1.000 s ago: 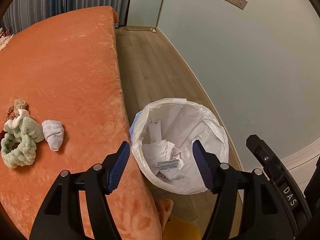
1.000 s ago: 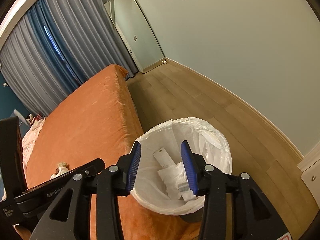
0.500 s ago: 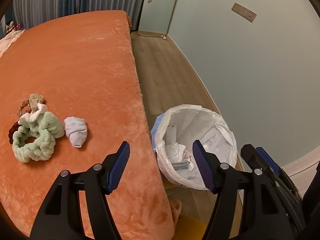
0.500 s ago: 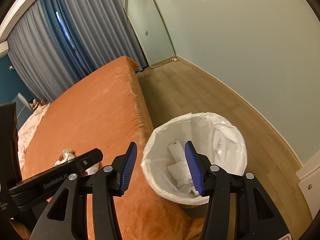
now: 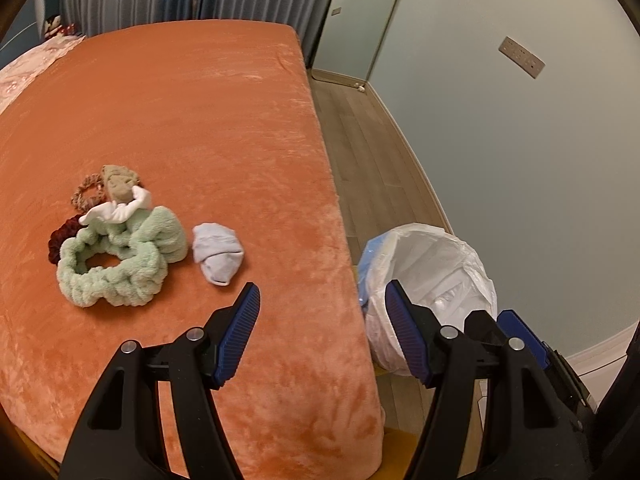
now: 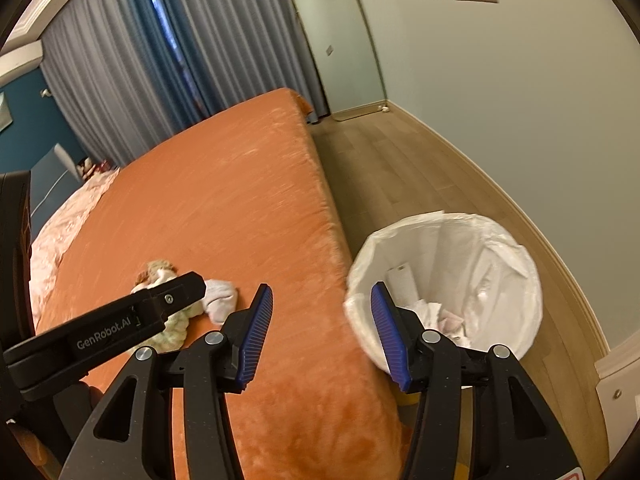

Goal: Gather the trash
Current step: 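Move both open tools back over the item pile on the bed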

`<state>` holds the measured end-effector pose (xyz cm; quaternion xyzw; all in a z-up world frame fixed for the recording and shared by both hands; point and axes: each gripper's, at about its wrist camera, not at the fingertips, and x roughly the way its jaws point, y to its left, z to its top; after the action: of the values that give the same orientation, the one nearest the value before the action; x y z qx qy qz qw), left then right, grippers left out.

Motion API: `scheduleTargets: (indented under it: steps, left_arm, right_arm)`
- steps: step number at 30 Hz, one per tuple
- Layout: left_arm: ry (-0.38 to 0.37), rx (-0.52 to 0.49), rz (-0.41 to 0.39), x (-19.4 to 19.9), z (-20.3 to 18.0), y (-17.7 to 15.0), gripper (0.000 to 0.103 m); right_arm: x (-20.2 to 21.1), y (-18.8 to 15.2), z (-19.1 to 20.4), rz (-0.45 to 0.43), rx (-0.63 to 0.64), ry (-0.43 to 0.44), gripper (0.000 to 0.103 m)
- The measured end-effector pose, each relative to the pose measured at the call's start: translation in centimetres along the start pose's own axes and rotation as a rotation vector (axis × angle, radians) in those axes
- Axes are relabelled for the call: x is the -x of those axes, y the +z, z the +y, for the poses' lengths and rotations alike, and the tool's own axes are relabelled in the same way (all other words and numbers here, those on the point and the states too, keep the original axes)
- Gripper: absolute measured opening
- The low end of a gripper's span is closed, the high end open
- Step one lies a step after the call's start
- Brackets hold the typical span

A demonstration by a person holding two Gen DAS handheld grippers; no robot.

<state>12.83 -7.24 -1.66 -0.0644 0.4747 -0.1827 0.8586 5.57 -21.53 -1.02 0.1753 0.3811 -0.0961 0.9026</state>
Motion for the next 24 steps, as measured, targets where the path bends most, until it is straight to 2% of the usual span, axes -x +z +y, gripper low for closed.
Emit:
scheduleTargets:
  steps: [5, 14, 24]
  left_arm:
    - [0.021, 0.043, -0.001, 0.5, 2.9, -0.2, 0.062]
    - [0.063, 0.138, -0.004, 1.4, 9.0, -0.6, 0.062]
    - [0.122, 0.264, 0.018, 1.6, 16.6, -1.8, 0.062]
  right_arm:
    - [-0.6, -0.6, 2.7, 0.016, 0.038, 0.021, 0.055]
    - [-2.2, -2.0, 7.9, 0.058, 0.112, 0.055, 0.057]
    - [-4.4, -3.7, 12.0, 0.111, 0.159, 0.080, 0.058]
